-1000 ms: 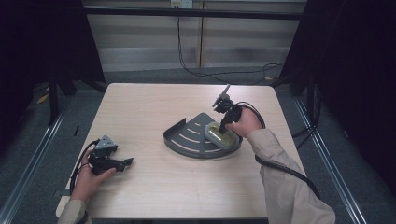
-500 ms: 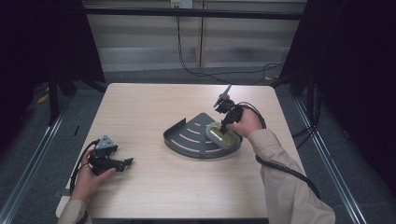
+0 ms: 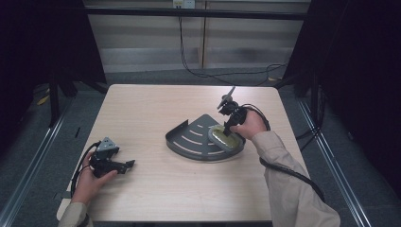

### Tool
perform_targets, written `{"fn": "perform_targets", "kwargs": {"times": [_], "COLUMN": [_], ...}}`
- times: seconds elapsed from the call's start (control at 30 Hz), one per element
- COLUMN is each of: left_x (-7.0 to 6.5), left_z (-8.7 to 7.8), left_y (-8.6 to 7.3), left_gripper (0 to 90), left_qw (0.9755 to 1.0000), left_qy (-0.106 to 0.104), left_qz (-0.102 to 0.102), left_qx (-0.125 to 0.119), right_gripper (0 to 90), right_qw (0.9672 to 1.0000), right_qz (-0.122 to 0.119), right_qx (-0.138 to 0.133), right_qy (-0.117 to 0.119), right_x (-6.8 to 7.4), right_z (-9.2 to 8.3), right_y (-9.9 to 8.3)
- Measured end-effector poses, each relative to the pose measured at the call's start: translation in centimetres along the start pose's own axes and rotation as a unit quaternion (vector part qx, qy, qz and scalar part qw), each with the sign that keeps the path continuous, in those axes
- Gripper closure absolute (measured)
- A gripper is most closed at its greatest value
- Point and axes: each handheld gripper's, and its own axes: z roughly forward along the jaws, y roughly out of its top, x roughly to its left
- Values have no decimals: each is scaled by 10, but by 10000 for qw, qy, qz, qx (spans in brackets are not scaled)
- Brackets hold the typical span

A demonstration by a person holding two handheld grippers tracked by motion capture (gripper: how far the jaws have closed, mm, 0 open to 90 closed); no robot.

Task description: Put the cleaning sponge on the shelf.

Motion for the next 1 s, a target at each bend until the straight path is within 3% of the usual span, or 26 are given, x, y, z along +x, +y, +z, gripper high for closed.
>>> {"fn": "perform_targets", "kwargs": {"times": [0.37,0.63,1.0], "left_x": [0,0,0], "left_z": [0,0,0], "left_y": [0,0,0], "left_gripper": [116,116,116], "left_qw": [10000,10000,10000], "left_qy": [1,1,1], "left_qz": [2,2,2], "left_qx": [1,1,1], "right_gripper": [688,564,435], "right_qw": [10000,9997,9996], "right_qz": [32,144,197], "right_qx": [15,-186,-220], "right_qy": [24,89,10], "right_x": [0,-2,-3], "right_z": [0,-4,-11], "right_y": [0,-3,-8]}}
